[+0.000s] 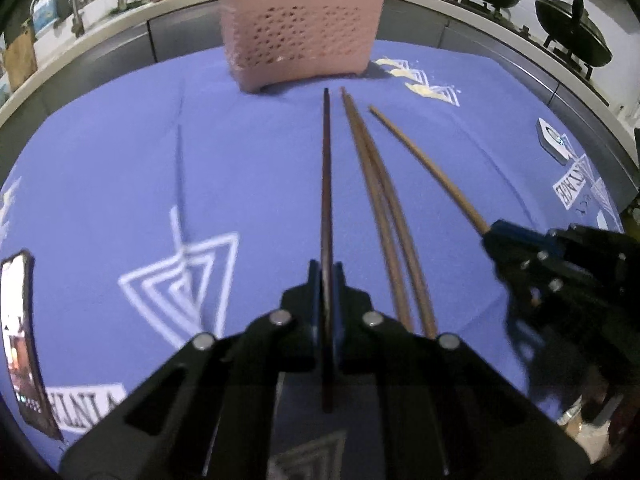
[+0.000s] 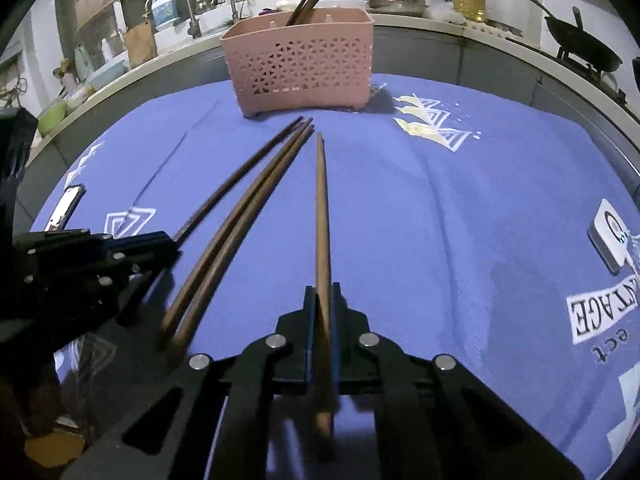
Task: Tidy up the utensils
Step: 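Grasp a chopstick with the left tool while the right tool grasps another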
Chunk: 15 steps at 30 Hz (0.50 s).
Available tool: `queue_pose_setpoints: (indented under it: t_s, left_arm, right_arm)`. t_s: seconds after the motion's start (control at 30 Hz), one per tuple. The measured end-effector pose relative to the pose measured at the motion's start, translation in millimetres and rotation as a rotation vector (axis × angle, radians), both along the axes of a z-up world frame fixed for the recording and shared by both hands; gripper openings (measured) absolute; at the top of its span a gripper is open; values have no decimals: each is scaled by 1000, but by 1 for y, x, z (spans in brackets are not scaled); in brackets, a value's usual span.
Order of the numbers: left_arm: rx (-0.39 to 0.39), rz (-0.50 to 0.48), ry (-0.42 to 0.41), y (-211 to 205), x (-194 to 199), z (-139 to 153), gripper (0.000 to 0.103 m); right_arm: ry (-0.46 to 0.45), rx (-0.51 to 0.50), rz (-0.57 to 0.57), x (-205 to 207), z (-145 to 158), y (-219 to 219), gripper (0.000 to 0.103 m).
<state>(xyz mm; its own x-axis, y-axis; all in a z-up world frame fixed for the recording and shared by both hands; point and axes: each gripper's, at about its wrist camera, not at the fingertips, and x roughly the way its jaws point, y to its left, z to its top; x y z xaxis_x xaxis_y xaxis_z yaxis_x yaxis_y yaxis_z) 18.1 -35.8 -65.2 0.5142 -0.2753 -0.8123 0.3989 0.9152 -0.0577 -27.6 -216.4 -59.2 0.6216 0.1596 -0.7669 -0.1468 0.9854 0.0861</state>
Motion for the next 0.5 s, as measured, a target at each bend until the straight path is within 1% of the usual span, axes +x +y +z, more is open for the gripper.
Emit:
queue_pose_setpoints:
  t_s: [0.13,0.3,0.37,0.5]
  left_arm:
    - [-5,-19,17,20,-27,-3,6]
    - [-29,-24,49,39,-56,-5,7]
    - [-29,-26,58,39,-56,-5,7]
    - [-6,-28,54,29,-36,-3,7]
  right_arm:
    - [18,11,11,-21,1,-8,7]
    - [72,63,41,-38,-1,-13,7]
    - [71,47,52,-38,1,-8,8]
    - [48,28,63,-21,11,0,8]
